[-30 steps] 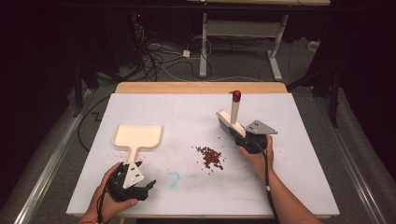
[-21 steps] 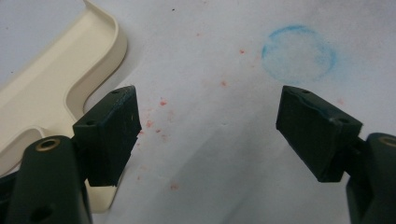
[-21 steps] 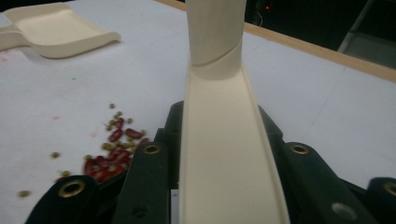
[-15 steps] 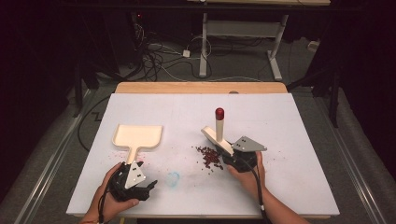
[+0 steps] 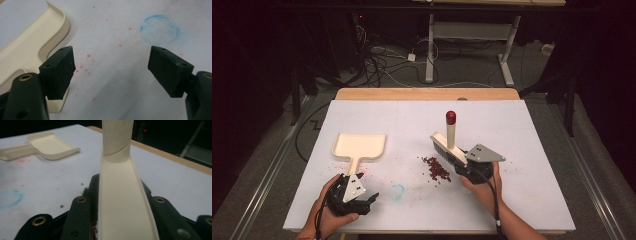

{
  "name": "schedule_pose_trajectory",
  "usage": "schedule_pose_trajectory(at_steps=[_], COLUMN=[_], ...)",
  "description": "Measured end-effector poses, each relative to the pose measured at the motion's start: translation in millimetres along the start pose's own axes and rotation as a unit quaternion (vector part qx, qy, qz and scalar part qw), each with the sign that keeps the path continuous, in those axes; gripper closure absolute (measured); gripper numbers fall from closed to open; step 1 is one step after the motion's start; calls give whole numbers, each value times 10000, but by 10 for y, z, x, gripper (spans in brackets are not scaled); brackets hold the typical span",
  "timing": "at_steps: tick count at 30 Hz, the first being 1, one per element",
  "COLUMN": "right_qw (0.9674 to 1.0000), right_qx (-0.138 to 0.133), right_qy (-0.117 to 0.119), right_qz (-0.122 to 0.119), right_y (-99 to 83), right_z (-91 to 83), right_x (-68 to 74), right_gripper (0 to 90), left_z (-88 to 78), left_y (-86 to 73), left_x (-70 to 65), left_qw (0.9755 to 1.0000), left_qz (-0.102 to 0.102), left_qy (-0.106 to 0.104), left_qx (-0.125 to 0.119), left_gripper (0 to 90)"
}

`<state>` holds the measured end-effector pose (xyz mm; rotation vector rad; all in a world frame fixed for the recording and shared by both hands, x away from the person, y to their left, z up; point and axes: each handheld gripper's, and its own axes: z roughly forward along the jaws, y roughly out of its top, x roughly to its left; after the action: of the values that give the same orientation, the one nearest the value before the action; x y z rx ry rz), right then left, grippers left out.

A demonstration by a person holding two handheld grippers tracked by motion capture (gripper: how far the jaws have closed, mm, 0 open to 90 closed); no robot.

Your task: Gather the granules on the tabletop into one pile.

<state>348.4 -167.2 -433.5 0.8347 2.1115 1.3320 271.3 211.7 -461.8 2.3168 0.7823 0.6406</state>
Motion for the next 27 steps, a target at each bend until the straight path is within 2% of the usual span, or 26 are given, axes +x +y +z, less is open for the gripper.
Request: schedule_pose_trajectory(at_steps=[1,3,5,8,10,11,13,15,18,20,23,26,27], right_qw=[9995,9987,9940,9881,9860,9835,9806,9764,9738,9736,9744,9777,9782], right_qx=[-105,-198,-387,-428,-411,-401,-382,-329,-189,-69,-70,-53,-53], right_qy=[287,468,1025,1480,1618,1761,1917,2129,2265,2283,2245,2092,2070], right_qz=[5,1,44,24,20,85,143,118,27,7,-4,-178,-164], right_y=[9,15,0,-30,-65,-81,-109,-142,-213,-259,-295,-276,-280], right_z=[-60,-196,-319,-430,-439,-420,-360,-274,-129,-24,88,138,152], right_x=[-46,-95,-148,-124,-62,-30,56,143,255,293,290,236,205], right_gripper=[674,674,674,674,674,675,675,675,674,674,675,675,675], left_z=[-5,-9,-12,-14,-16,-17,-14,-9,6,4,-10,-17,-17], left_y=[-2,-5,-6,-1,8,13,20,20,12,8,2,-4,-5], left_x=[-1,-2,-2,-2,1,1,-3,1,11,15,13,14,14], left_qw=[10000,10000,10000,10000,10000,10000,10000,10000,10000,10000,10000,10000,10000], left_qz=[5,9,5,-7,2,-3,-14,4,11,19,-11,-23,-27], left_qy=[6,12,17,27,42,44,42,28,4,-3,-5,-1,-6], left_qx=[-4,0,3,-3,-8,-12,-31,-20,4,-1,-40,-50,-47], left_gripper=[211,211,211,211,211,211,211,211,211,211,211,211,211])
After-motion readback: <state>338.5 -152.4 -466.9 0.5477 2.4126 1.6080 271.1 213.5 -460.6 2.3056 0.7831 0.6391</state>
